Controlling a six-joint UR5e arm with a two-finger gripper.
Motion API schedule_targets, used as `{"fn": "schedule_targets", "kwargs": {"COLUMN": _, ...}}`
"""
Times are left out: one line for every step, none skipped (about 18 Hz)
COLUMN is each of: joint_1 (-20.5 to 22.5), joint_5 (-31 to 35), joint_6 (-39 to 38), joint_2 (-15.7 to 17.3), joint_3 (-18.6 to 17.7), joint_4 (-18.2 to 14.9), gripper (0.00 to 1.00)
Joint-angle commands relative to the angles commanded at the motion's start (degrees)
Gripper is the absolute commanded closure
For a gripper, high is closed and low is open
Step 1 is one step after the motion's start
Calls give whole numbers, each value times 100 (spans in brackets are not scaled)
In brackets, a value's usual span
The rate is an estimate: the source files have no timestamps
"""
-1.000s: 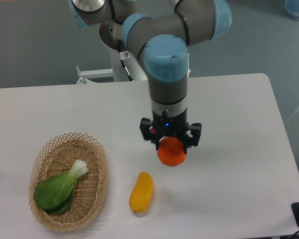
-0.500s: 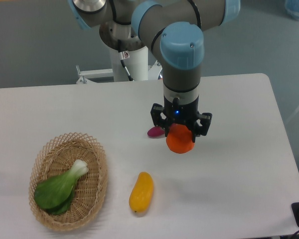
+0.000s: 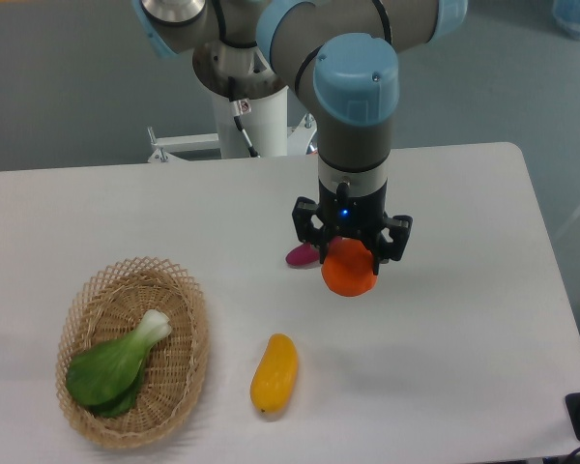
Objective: Pick up the orange from the basket
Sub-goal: 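Hold the orange raised above the table beside the sweet potato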
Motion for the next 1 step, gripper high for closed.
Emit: {"fn": "schedule_targets", "kwargs": {"joint_1": 0, "joint_5": 0, "joint_6": 0, "joint_2": 0, "joint_3": 0, "joint_4": 9, "gripper": 32}}
